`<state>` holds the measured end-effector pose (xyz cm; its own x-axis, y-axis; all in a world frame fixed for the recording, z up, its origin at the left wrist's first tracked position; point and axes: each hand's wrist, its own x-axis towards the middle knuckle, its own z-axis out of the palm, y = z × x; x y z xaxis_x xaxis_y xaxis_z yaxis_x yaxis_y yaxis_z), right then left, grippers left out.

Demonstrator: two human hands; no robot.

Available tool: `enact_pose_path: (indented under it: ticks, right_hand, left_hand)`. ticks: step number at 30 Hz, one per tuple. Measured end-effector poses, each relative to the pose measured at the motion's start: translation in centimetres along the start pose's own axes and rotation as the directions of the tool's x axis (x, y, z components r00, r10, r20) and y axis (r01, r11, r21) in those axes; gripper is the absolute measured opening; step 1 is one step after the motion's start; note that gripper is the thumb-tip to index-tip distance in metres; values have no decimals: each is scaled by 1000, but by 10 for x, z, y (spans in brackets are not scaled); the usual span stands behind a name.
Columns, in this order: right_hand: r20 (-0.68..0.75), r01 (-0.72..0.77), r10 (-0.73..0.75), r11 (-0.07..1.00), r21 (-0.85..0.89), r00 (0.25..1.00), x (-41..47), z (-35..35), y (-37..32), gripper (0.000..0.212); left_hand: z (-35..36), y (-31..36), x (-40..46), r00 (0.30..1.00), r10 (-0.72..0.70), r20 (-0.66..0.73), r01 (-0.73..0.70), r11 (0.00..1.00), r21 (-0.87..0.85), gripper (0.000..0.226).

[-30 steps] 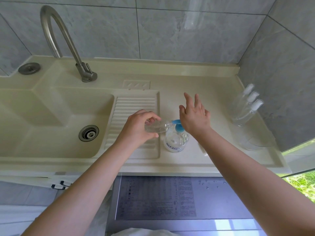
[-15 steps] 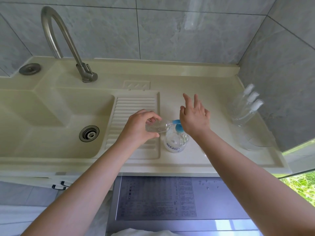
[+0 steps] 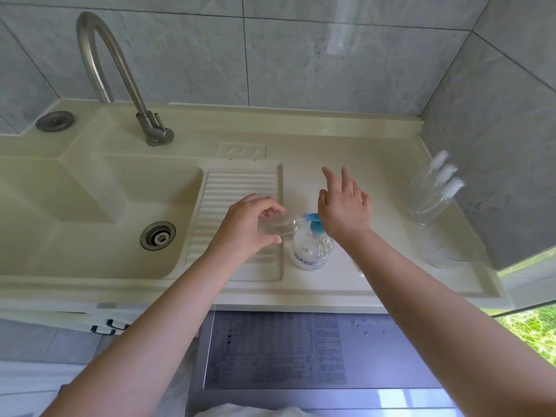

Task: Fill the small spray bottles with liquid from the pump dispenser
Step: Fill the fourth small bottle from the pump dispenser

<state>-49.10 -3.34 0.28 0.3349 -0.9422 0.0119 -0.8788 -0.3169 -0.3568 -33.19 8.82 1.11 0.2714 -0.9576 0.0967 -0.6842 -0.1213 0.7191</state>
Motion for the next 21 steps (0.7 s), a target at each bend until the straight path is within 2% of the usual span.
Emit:
enact_pose_path:
  ticks: [8,13,21]
  right_hand:
    - [18,-35,34,997,74,999,1,-4,-1,53]
    - [-17,1,0,1000,20,1000,-2,1,-1,52]
    - [18,-46,45,995,91,999,3,-5,-2,52]
  left_hand:
    - [-1,2,0,1000,-5,-8,5,1000,-6,54]
    - [0,2,1,1000,-3,-5,3,1000,1,54]
    - [-1,0,1,1000,13,-14,-13,1000,-1,53]
